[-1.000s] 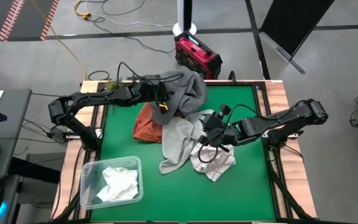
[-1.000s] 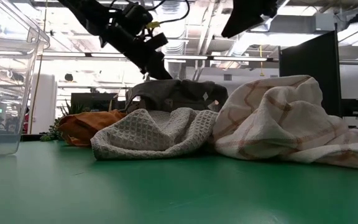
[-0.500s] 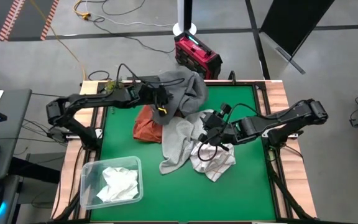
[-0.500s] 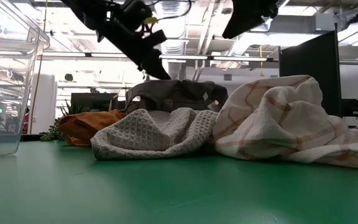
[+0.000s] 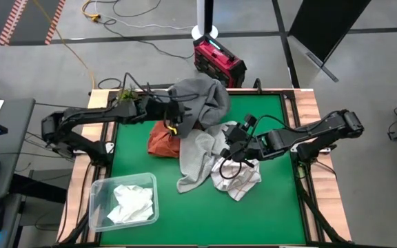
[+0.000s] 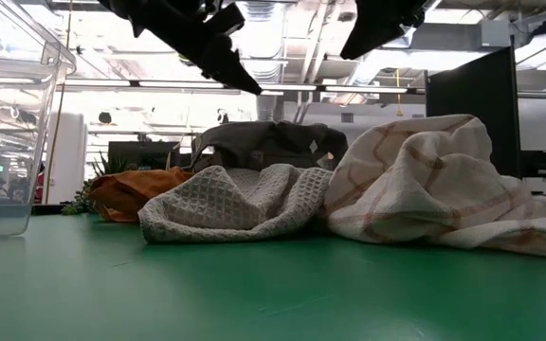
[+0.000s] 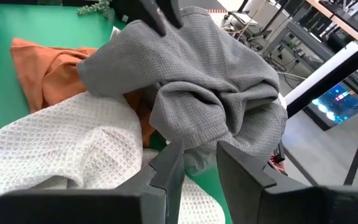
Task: Sort towels by color in basket
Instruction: Put the gray towel into the top transparent bin
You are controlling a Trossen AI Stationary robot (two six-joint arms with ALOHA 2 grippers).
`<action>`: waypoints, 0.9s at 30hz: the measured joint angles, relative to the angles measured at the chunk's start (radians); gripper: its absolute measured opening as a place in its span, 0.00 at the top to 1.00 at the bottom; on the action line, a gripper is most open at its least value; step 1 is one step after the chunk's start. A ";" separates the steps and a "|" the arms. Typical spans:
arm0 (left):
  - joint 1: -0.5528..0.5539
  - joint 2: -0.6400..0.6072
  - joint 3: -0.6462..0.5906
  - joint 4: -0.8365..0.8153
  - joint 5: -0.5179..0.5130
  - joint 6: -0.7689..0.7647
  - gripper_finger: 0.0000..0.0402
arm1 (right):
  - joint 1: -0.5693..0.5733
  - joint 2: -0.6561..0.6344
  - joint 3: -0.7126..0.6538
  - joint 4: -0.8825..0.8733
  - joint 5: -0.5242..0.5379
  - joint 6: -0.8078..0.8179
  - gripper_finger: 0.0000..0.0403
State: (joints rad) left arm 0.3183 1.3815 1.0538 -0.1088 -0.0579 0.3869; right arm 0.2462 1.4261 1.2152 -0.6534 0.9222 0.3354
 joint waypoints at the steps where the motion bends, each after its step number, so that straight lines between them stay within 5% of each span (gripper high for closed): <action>1: -0.006 0.011 0.000 0.000 -0.003 0.000 0.79 | 0.000 0.000 0.000 -0.001 0.000 0.000 0.68; 12: -0.064 0.051 0.000 -0.139 -0.251 0.010 0.61 | -0.001 0.000 0.002 -0.006 0.000 -0.047 0.68; 27: -0.071 0.023 0.000 -0.192 -0.266 -0.056 0.53 | -0.074 0.000 0.027 -0.029 0.021 -0.151 0.68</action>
State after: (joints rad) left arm 0.2470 1.4044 1.0534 -0.3004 -0.3237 0.3309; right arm 0.1727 1.4258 1.2427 -0.6823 0.9428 0.1848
